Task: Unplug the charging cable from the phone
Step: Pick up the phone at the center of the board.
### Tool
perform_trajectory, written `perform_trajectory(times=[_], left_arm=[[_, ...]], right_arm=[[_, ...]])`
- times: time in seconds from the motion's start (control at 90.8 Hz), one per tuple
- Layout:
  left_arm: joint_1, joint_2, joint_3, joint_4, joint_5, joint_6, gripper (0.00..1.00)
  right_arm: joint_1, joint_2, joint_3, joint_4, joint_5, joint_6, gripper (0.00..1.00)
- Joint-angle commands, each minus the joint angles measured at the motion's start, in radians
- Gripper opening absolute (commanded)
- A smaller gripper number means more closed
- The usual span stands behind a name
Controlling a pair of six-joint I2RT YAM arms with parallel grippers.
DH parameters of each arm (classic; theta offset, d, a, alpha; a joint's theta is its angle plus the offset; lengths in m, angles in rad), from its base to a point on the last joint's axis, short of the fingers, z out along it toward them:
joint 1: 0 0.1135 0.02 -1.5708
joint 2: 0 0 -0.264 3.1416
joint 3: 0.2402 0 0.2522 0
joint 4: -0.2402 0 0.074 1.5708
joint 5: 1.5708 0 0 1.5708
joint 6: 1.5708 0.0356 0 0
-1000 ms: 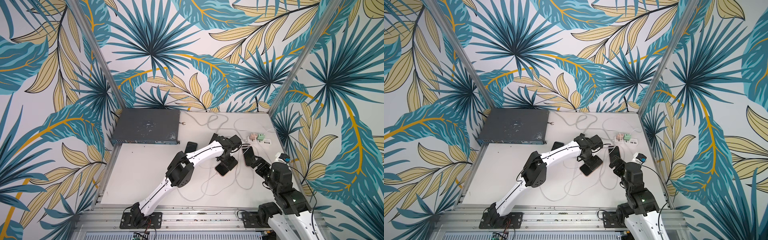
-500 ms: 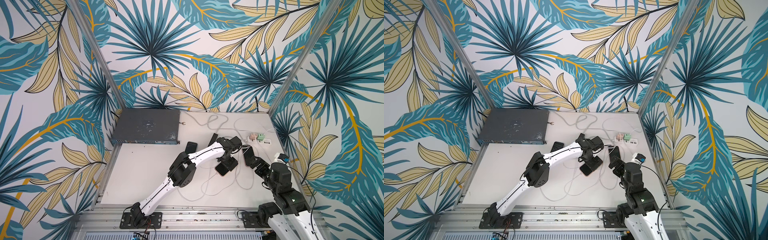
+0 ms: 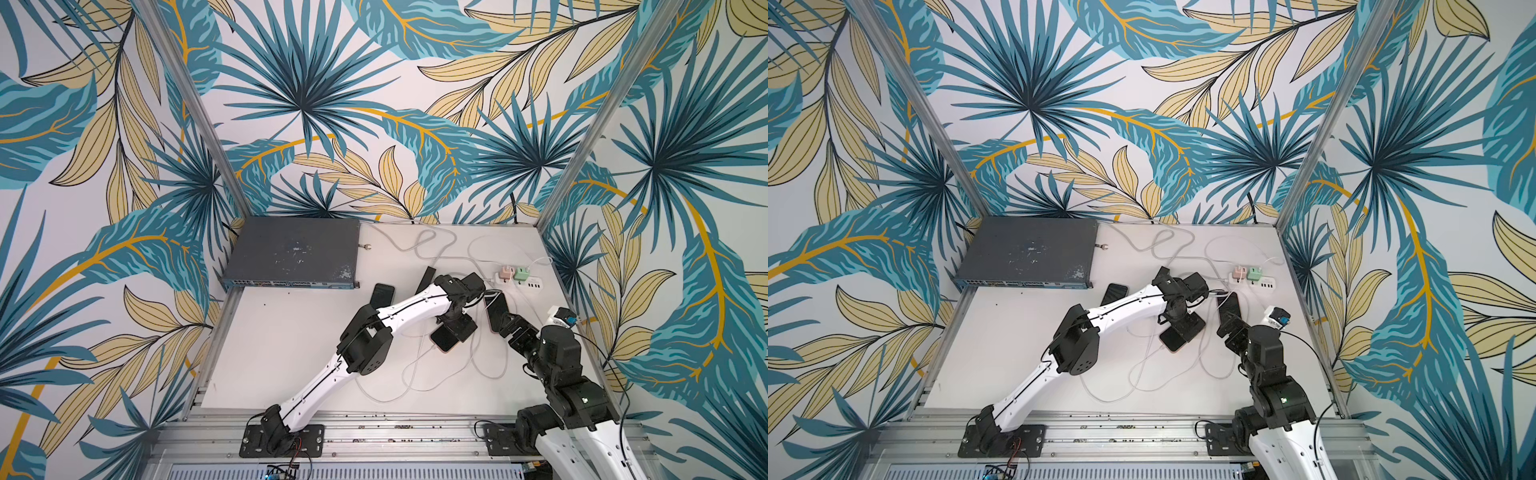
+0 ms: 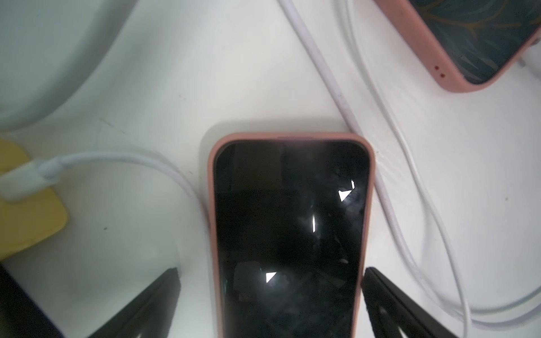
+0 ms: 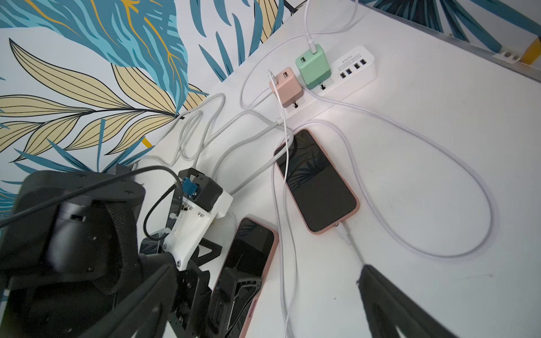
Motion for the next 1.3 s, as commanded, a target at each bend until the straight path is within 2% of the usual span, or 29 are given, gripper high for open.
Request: perform_trajectory(times=[0.0, 0.275, 0.738, 0.991, 1.289], left_arm=[[-0.009, 0.036, 0.023, -0.010, 0.004, -0.003, 1.00], [-0.013, 0.052, 0.028, -0.014, -0.006, -0.005, 0.98], [-0.011, 0.066, 0.057, -0.046, -0.023, -0.017, 0.66], [0.019, 0.056, 0.143, -0.111, 0.002, -0.059, 0.60], [0.025, 0.036, 0.219, -0.151, 0.019, -0.093, 0.59]], right_arm=[[-0.002, -0.003, -0.020, 0.015, -0.005, -0.001, 0.99], [-0.003, -0.007, -0.025, 0.016, -0.003, 0.002, 0.99], [-0.003, -0.016, -0.033, 0.017, -0.002, 0.008, 0.99], [-0.003, -0.022, -0.071, 0.035, -0.045, 0.023, 0.99], [-0.003, -0.014, -0.110, 0.082, -0.136, 0.006, 0.94]])
